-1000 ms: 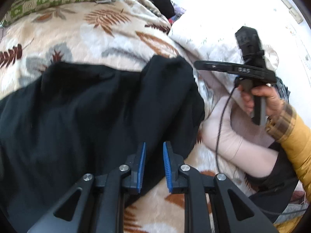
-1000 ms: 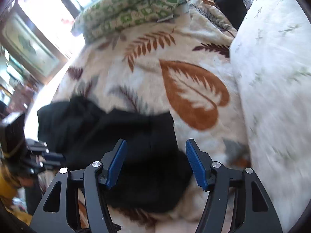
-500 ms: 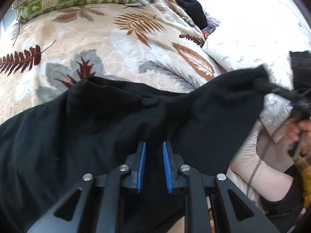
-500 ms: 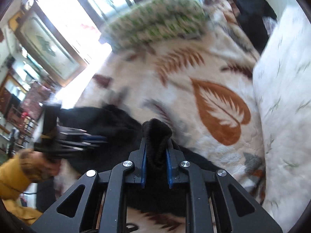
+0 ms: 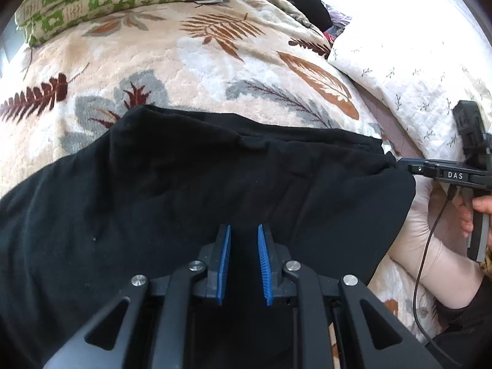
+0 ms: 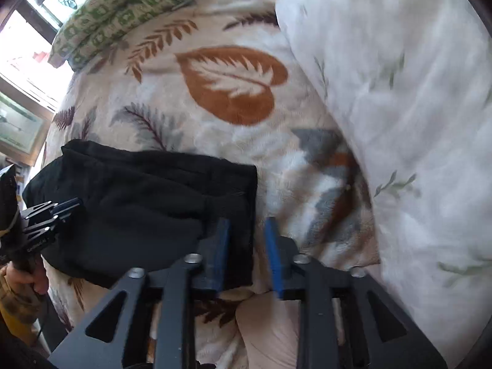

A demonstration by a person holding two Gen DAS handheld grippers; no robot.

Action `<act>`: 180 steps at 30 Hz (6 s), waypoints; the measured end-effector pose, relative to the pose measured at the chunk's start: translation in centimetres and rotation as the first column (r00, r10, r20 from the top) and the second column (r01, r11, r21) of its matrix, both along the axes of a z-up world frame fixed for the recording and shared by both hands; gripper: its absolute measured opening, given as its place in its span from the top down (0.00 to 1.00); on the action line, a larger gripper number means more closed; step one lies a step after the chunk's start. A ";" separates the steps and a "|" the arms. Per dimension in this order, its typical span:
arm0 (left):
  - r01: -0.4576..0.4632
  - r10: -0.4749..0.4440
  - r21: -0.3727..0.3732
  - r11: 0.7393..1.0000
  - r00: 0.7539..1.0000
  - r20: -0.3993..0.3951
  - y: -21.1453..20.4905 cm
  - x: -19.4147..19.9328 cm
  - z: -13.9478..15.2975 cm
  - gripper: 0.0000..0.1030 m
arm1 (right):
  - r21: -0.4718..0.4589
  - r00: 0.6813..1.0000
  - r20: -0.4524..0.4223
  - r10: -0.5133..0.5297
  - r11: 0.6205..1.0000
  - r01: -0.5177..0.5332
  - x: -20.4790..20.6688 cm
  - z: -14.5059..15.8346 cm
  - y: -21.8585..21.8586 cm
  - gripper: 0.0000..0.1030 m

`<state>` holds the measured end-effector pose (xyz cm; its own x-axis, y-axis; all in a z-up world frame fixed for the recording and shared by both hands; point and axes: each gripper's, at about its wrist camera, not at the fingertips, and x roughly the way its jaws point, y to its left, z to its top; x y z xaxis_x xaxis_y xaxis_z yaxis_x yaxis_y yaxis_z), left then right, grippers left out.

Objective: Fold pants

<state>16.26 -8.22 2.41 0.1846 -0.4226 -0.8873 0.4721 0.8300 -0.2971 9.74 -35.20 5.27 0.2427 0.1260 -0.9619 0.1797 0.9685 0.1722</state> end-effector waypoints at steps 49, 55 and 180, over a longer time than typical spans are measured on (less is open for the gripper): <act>0.098 -0.100 -0.046 0.994 0.994 -0.047 -5.8 -2.2 0.1 0.94 | -0.040 0.826 0.140 0.546 0.837 -0.546 -2.9 -0.2 4.3 0.68; 0.105 -0.106 -0.085 0.991 0.994 -0.012 -6.2 -2.0 1.8 0.94 | 0.288 0.906 0.283 0.315 0.873 -0.394 -1.3 3.3 2.2 0.78; -0.550 0.551 -0.056 0.833 0.819 0.162 22.9 0.6 0.2 0.94 | -0.097 0.929 0.181 0.321 0.946 -0.308 10.9 -3.9 28.1 0.37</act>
